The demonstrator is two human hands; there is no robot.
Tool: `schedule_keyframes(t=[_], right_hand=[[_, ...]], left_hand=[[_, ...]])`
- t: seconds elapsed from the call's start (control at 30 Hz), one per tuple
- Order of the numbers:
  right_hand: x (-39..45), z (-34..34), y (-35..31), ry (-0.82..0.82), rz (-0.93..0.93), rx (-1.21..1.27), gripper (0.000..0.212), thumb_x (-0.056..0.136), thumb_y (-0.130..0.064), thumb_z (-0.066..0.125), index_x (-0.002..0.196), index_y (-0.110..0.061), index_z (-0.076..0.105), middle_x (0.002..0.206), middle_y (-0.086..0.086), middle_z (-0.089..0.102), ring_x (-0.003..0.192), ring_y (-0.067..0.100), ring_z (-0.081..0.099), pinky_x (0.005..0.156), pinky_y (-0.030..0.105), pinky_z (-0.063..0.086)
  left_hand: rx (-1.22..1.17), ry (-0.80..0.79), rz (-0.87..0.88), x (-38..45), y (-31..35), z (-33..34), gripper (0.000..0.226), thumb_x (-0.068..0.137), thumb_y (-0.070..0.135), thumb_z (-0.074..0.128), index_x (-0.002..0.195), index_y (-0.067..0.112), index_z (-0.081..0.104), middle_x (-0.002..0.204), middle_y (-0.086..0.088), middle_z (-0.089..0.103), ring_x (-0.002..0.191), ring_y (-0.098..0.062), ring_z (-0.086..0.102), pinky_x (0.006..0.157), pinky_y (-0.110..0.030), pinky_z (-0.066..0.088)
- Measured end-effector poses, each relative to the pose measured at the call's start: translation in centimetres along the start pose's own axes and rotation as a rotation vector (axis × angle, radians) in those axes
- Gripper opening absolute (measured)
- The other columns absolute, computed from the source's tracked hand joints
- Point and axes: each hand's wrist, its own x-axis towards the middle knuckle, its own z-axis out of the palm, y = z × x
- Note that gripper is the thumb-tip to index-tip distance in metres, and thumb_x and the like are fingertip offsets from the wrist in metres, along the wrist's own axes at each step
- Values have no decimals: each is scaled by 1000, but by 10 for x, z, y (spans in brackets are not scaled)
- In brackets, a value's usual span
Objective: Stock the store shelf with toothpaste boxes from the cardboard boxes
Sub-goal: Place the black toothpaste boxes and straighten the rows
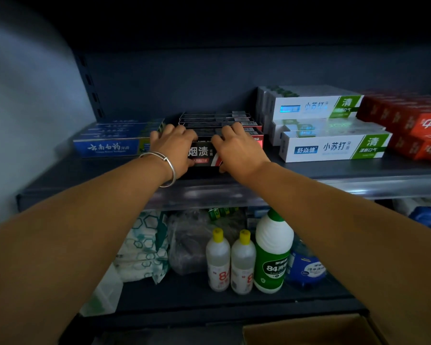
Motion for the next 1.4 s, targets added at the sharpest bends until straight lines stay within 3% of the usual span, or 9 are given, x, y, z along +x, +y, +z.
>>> schedule_keyframes(t=[0.33,0.5,0.83,1.07,1.4], right_hand=[[-8,-7,2,-17,-15,26,42,92,-3,43,135,-4,40,130,16,42,122,33,34,94,36,39],[-11,-10,-1,-21,33,60,40,89,2,47,129,-2,45,128,16,43,122,32,34,87,38,45],[-5,-6,-1,12,43,44,34,87,3,45,121,0,51,125,17,48,119,33,38,93,37,39],[-4,-4,-2,19,55,45,31,87,-1,47,117,-1,54,124,17,48,120,33,37,91,37,39],[-3,-3,-1,21,42,38,31,89,-9,50,119,-2,53,126,17,47,120,33,37,95,38,36]], left_hand=[[26,15,-26,0,3,2,58,83,33,67,133,21,40,132,-3,42,125,-24,33,98,-39,29],[48,9,-30,0,3,5,59,82,30,68,133,19,41,133,-5,41,126,-25,33,98,-40,30],[27,33,-73,1,-6,12,54,82,16,67,131,18,43,132,-7,41,124,-27,33,99,-41,31],[20,82,-83,5,-7,20,56,80,4,66,130,17,44,130,-7,41,123,-27,33,96,-38,31],[-6,99,-105,9,-7,24,56,80,4,65,130,17,44,131,-7,41,124,-28,33,97,-39,31]])
